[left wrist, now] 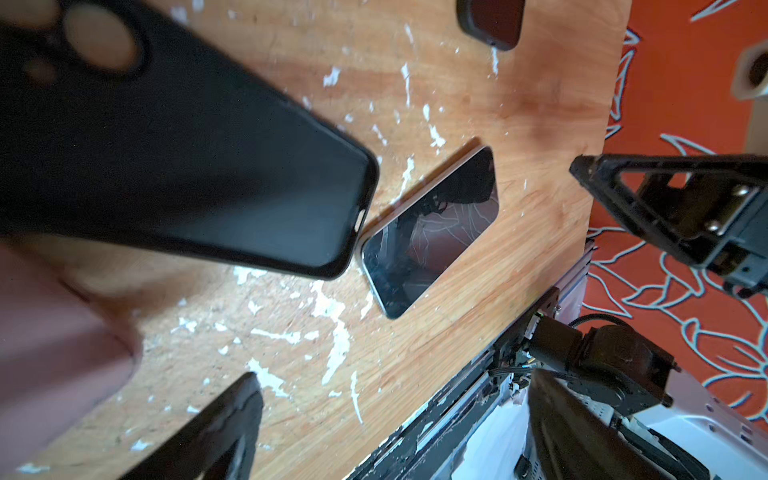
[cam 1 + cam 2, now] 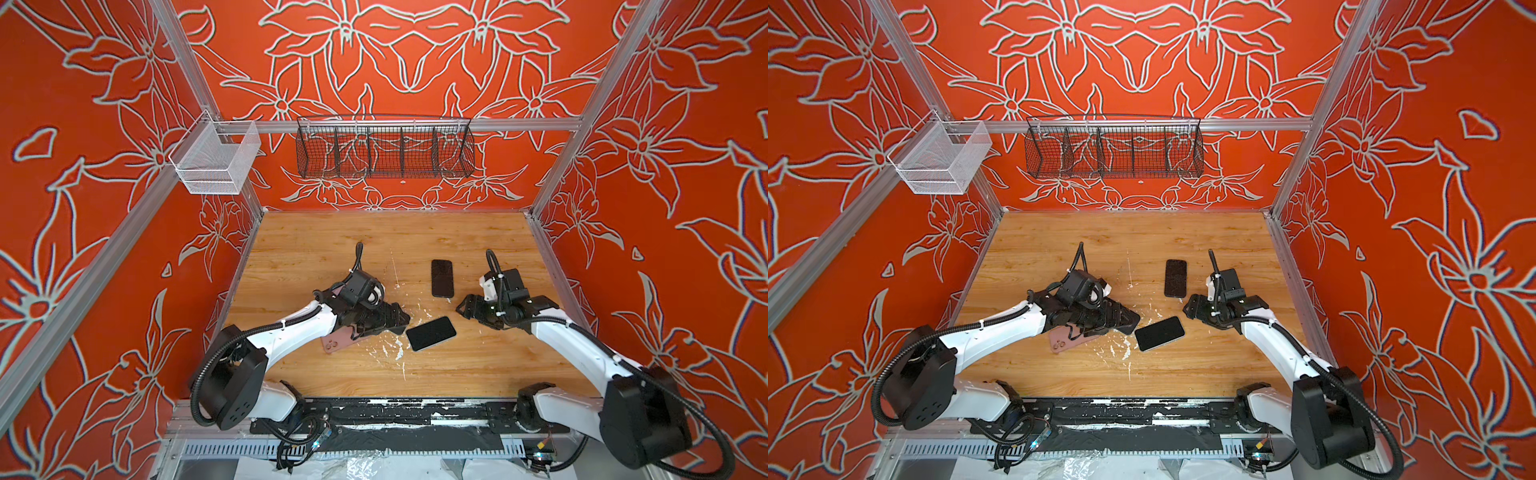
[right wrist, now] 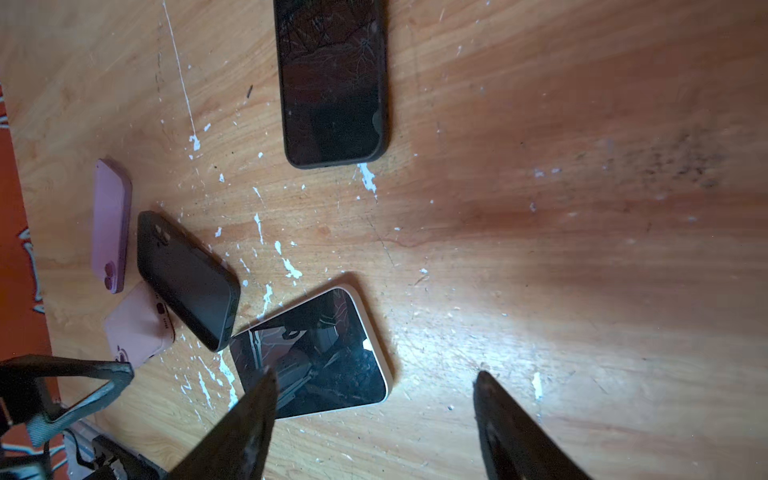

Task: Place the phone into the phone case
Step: 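Move the left gripper to the white-edged bare phone while the right gripper approaches it, then grasp opposite edges of the white-edged phone with both grippers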

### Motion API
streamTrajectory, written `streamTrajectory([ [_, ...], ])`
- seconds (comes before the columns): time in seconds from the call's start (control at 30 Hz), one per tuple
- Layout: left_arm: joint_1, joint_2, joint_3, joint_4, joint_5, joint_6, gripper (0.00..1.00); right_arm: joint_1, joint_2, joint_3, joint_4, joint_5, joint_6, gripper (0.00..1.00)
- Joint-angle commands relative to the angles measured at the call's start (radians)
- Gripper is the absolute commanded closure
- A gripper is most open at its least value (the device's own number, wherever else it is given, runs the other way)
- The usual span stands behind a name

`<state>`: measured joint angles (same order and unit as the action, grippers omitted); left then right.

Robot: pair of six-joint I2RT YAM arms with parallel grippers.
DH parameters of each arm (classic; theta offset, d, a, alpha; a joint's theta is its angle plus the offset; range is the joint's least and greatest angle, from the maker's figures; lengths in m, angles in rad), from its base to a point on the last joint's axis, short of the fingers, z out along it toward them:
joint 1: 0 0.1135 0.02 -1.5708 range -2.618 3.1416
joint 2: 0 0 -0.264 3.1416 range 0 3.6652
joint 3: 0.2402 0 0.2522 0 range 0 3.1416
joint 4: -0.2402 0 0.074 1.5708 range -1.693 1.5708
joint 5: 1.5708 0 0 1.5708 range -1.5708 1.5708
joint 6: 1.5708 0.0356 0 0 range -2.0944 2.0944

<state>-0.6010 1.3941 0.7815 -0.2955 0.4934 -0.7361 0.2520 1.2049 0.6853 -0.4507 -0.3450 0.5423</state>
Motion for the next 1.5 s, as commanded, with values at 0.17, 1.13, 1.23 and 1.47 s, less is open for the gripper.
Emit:
streamTrajectory([
  [0.17,-0.066,0.010,-0.066,0.149,0.063,-0.110,0.03,0.037,0.101,0.053,-0.011,-0.006,-0.086,0.23],
  [1.13,-0.089,0.216,-0.083,0.493,0.153,-0.227,0.03,0.106,0.192,-0.019,0.098,-0.106,-0.006,0.24],
  [1.23,-0.092,0.254,-0.074,0.521,0.167,-0.243,0.03,0.111,0.184,-0.031,0.105,-0.109,0.005,0.24],
  [1.47,-0.095,0.278,-0.083,0.573,0.166,-0.273,0.03,0.121,0.151,-0.091,0.147,-0.128,0.040,0.24],
])
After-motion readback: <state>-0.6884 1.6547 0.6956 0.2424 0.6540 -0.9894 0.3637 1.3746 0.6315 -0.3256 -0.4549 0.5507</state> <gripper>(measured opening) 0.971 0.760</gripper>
